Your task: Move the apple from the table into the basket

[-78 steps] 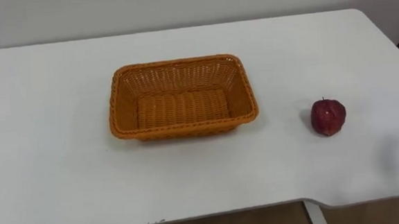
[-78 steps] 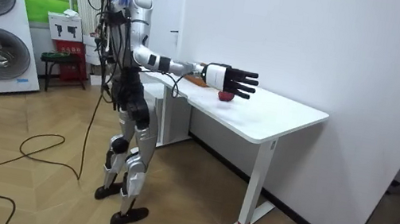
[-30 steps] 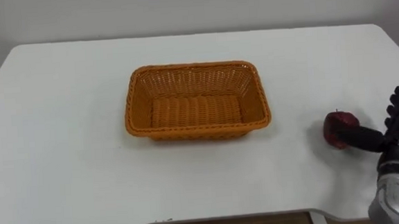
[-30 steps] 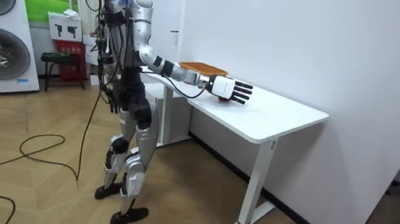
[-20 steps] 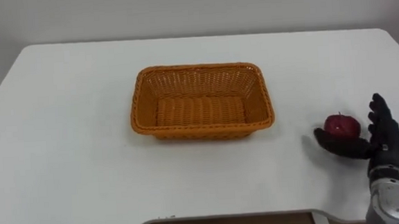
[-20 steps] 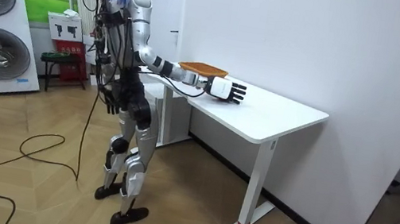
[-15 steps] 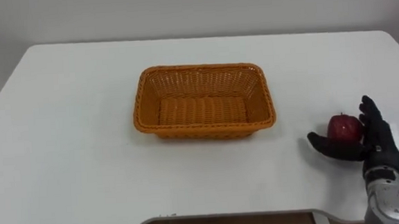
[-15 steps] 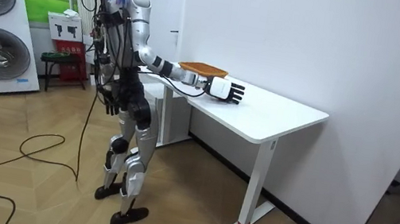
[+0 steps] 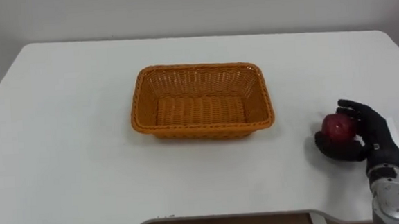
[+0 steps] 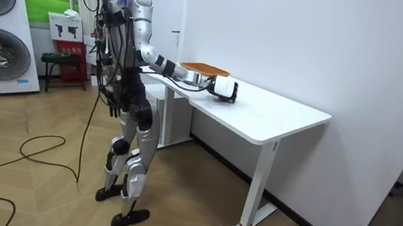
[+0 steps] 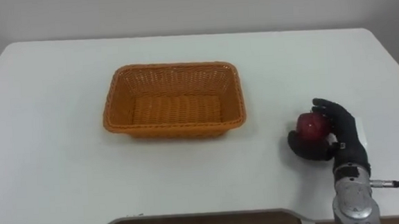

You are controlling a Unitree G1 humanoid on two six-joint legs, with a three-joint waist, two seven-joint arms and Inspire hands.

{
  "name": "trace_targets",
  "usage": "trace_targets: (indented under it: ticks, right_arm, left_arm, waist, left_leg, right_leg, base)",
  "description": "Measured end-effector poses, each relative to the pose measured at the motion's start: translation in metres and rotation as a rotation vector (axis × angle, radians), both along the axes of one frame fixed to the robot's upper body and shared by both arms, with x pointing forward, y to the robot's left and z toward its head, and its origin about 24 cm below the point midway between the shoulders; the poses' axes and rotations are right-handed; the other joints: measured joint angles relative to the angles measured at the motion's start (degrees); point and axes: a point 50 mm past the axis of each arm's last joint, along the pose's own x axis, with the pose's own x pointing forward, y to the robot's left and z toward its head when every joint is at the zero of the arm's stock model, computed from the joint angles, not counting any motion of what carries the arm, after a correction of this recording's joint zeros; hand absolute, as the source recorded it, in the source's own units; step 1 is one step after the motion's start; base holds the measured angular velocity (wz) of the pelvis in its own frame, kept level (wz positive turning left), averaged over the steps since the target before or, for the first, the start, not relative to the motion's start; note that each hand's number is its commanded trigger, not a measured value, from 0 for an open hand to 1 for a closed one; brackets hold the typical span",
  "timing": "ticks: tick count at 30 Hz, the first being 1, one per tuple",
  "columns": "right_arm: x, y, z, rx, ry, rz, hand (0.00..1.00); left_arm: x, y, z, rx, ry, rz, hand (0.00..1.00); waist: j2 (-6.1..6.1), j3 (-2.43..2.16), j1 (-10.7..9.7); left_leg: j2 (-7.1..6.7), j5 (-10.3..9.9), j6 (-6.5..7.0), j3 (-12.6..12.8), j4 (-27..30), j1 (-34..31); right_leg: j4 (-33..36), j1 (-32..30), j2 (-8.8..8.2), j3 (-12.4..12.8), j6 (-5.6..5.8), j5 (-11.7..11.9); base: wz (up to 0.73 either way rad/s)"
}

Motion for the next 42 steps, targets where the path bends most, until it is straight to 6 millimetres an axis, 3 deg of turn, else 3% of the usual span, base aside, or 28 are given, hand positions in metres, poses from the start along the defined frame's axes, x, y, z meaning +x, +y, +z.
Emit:
trace_targets:
  ticks: [8,16,19,21,24,32,36,42]
  right_arm:
    - [0.002,0.000,-0.001,-0.015,0.006,-0.006,1.00]
    - [0.003,0.004,0.000,-0.103,0.016,0.033,1.00]
    - [0.007,0.008,0.006,-0.143,-0.006,0.062,1.00]
    - [0.012,0.012,0.018,-0.164,-0.057,0.082,1.00]
    - [0.019,0.018,0.035,-0.185,-0.137,0.101,1.00]
    - [0.032,0.027,0.063,-0.194,-0.267,0.130,1.00]
    - [0.047,0.033,0.081,-0.206,-0.345,0.143,1.00]
    - [0.053,0.050,0.112,-0.245,-0.484,0.202,1.00]
  left_arm:
    - [0.001,0.002,0.000,0.003,-0.003,-0.002,0.00]
    - [0.000,0.001,0.000,-0.010,0.004,-0.003,0.00]
    - [-0.002,0.000,0.000,-0.019,0.010,-0.004,0.00]
    - [-0.003,0.000,0.000,-0.021,0.011,-0.004,0.00]
    - [0.001,0.000,0.000,-0.026,0.005,-0.016,0.00]
    - [0.005,0.003,0.001,-0.022,-0.003,-0.027,0.00]
    - [0.003,0.004,0.000,-0.016,0.014,-0.026,0.00]
    - [-0.001,0.003,-0.001,-0.019,0.036,-0.038,0.00]
  waist:
    - [-0.49,-0.17,0.14]
    - [-0.21,-0.32,0.04]
    - [0.27,-0.61,-0.07]
    - [0.59,-0.86,-0.05]
    - [0.50,-0.86,0.04]
    - [-0.83,-0.33,1.10]
    - [-1.28,-0.37,1.55]
    - [-1.83,-0.18,1.86]
  left_leg:
    - [-0.01,0.00,0.00,-0.04,-0.01,-0.04]
    - [-0.02,0.00,0.00,-0.06,0.00,-0.09]
    - [-0.03,0.00,0.00,-0.06,-0.05,-0.10]
    - [-0.03,0.00,0.00,-0.05,-0.03,0.03]
    - [-0.03,0.02,-0.03,-0.11,0.00,0.10]
    - [-0.02,0.02,-0.03,-0.17,-0.11,-0.28]
    - [-0.03,0.02,-0.03,-0.26,-0.28,-0.27]
    - [0.02,0.02,-0.03,-0.46,-0.43,-0.41]
  right_leg:
    - [-0.01,-0.01,-0.03,-0.16,0.00,0.00]
    - [0.10,0.01,-0.05,-0.27,0.00,0.00]
    - [0.15,-0.03,-0.05,-0.25,0.00,0.00]
    - [0.25,0.01,-0.03,-0.14,0.00,0.00]
    - [0.19,0.05,-0.03,-0.15,0.00,0.00]
    - [0.13,-0.77,0.01,0.06,0.00,0.00]
    - [0.23,-0.83,0.05,0.11,0.00,0.00]
    - [-0.01,-0.87,0.11,-0.21,0.00,0.00]
  base:
    - [0.00]
    - [0.00]
    - [0.00]
    - [0.00]
    - [0.00]
    - [0.00]
    - [0.00]
    - [0.01]
